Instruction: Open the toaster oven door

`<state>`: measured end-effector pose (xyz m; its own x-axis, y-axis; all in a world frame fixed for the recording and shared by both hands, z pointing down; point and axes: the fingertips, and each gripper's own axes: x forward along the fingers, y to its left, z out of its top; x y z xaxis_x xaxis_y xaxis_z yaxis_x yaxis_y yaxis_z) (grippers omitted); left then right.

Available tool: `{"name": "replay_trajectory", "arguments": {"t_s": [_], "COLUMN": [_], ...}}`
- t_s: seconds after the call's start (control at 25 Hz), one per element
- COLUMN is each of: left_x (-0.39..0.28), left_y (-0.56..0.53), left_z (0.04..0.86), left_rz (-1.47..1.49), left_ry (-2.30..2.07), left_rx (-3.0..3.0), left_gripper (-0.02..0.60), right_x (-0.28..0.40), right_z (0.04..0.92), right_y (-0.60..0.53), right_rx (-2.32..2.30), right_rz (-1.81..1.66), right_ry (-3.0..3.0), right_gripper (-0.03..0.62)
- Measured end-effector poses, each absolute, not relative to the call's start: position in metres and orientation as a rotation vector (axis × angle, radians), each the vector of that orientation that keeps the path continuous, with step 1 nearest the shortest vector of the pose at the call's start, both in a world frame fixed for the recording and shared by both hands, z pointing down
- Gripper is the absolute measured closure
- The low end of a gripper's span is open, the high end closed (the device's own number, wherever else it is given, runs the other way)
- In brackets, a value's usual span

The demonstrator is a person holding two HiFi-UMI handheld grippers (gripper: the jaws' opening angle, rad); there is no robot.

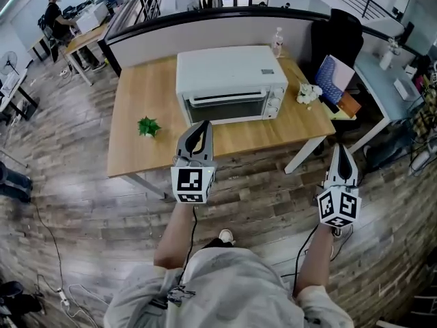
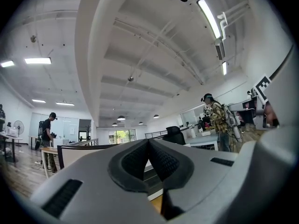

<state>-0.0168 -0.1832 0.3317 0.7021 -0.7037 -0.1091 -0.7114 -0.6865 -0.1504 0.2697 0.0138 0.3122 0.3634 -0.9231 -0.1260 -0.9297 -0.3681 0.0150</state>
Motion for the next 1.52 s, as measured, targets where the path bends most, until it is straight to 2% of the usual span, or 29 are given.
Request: {"name": "replay_trajectory", "arguments": {"t_s": [0.48, 0.92, 1.52], "left_x": [-0.021, 0.009, 0.034], "left_y": [-0.241, -0.254, -0.261], "left_z": [0.338, 0.349, 0.359], "left_rz": [0.077, 0.031, -0.197], "left_ry": [1.190, 1.254, 1.269], "left_rx": [-2.718, -2.682, -2.595], "left_gripper": [0.568, 0.568, 0.568], "right_x": [0.260, 0.291, 0.298], "right_z": [0.325, 0.341, 0.372], "right_y": [-0.055, -0.097, -0.149], "right_rx": [-2.516, -2.425, -2.256], "right_rz": [0.165, 0.107, -0.044], "right_ry": [1.802, 1.938, 2.053], "right_gripper": [0.571, 0.571, 0.571]}}
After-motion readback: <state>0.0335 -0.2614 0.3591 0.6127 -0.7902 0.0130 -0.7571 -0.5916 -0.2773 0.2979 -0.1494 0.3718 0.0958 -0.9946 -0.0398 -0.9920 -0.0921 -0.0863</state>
